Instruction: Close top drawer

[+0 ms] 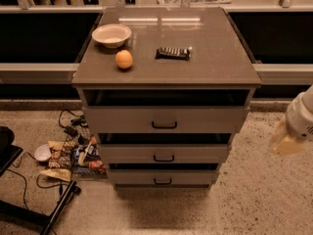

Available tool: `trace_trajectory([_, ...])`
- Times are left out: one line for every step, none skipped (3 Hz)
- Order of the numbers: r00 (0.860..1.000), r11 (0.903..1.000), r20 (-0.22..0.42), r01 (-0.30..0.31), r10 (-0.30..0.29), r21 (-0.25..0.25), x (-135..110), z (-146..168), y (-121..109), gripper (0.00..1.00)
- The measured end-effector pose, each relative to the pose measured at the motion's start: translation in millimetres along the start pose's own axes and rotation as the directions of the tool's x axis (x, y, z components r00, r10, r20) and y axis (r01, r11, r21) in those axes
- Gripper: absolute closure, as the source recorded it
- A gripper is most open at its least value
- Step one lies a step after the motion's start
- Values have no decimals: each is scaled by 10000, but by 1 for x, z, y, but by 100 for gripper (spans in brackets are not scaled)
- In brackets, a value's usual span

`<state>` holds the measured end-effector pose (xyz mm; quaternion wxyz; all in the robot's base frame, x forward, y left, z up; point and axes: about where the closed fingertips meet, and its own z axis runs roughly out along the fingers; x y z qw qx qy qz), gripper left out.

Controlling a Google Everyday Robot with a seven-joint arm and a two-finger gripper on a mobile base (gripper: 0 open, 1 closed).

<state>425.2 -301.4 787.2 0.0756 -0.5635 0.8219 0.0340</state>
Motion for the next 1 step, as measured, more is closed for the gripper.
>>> trace_trajectory([9972,9953,-632,-341,399,902,11,-61,2,100])
